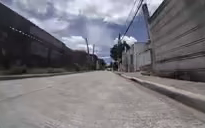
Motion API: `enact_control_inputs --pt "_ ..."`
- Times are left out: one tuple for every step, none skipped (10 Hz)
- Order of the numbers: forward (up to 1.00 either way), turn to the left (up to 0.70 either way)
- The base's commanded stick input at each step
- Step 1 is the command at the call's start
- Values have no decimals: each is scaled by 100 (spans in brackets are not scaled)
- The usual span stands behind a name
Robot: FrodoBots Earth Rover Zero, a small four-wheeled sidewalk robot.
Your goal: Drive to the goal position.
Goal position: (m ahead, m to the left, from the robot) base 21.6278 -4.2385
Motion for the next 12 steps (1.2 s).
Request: enact_control_inputs --pt "70 -35" --pt "70 -35" --pt "70 -35" --pt "70 -24" --pt "70 -14" --pt "70 -13" --pt "70 -13" --pt "70 -13" --pt "70 -12" --pt "70 -11" --pt "70 -11" --pt "70 -11"
